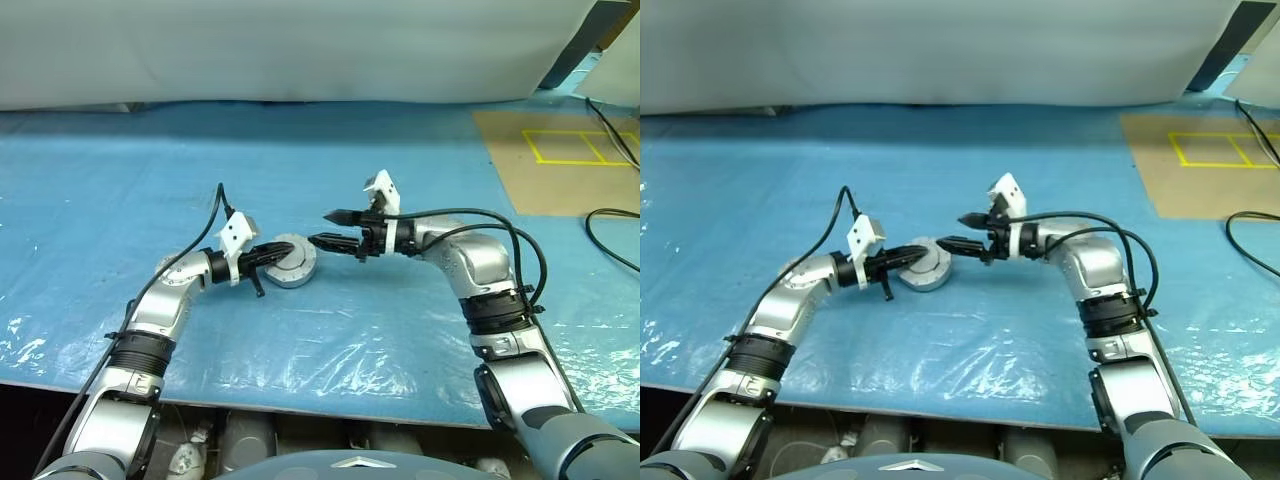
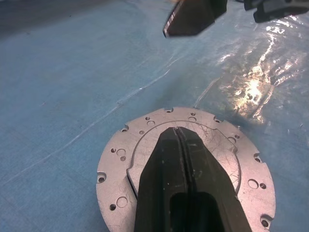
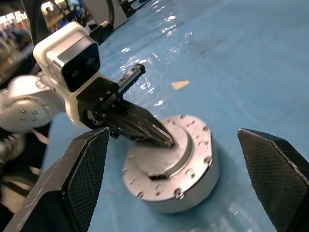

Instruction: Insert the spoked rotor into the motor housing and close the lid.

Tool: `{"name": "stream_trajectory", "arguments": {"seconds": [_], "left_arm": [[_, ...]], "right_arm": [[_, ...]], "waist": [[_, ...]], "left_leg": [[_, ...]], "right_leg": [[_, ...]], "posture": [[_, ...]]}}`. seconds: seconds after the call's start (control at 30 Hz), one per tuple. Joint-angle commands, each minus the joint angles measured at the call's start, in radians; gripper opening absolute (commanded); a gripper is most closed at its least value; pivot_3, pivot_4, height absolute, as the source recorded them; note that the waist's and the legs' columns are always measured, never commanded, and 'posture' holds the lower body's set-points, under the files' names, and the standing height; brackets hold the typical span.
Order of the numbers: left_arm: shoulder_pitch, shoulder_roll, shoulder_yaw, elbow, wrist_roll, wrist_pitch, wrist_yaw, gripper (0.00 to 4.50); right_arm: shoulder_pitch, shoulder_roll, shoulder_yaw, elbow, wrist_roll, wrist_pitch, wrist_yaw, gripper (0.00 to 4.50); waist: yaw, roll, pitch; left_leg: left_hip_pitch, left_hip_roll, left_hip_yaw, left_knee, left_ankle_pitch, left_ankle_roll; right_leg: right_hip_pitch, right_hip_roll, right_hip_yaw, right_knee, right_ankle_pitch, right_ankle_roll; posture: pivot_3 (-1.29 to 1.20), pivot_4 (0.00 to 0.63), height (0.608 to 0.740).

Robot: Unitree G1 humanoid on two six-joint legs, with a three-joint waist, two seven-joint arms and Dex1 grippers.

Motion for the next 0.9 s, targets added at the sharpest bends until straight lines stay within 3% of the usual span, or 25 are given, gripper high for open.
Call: {"name": "stream_trajectory", "arguments": {"seconds": [0.03,0.4,0.9], "left_arm": [[0.045,0.021,0.002,0.019,0.007,0.054,-0.002,0.0],[0.077,0.068,0.044,-0.037,-0.019,0.091,-0.01,0.0],[0.063,0.044,0.033,-0.029,-0.004,0.079,0.004,0.0]], "right_arm": [[0.008,0.016,-0.065,0.035,0.105,0.164,-0.019,4.46],[0.028,0.122,-0.074,0.072,0.141,0.225,-0.125,4.46],[0.055,0.153,-0.026,0.148,0.13,0.223,-0.141,4.46]], "waist": [[0.0,0.0,0.0],[-0.001,0.0,0.0],[0.0,0.0,0.0]], "left_leg": [[0.0,0.0,0.0,0.0,0.0,0.0],[-0.006,0.003,0.002,0.0,0.0,0.0],[-0.005,0.003,0.002,0.0,0.0,-0.001]], "right_leg": [[0.0,0.0,0.0,0.0,0.0,0.0],[-0.007,0.003,0.0,0.001,0.0,0.0],[-0.006,0.003,0.0,0.001,0.0,0.0]], "posture": [[0.0,0.15,0.74],[0.0,0.15,0.74],[0.0,0.15,0.74]]}}
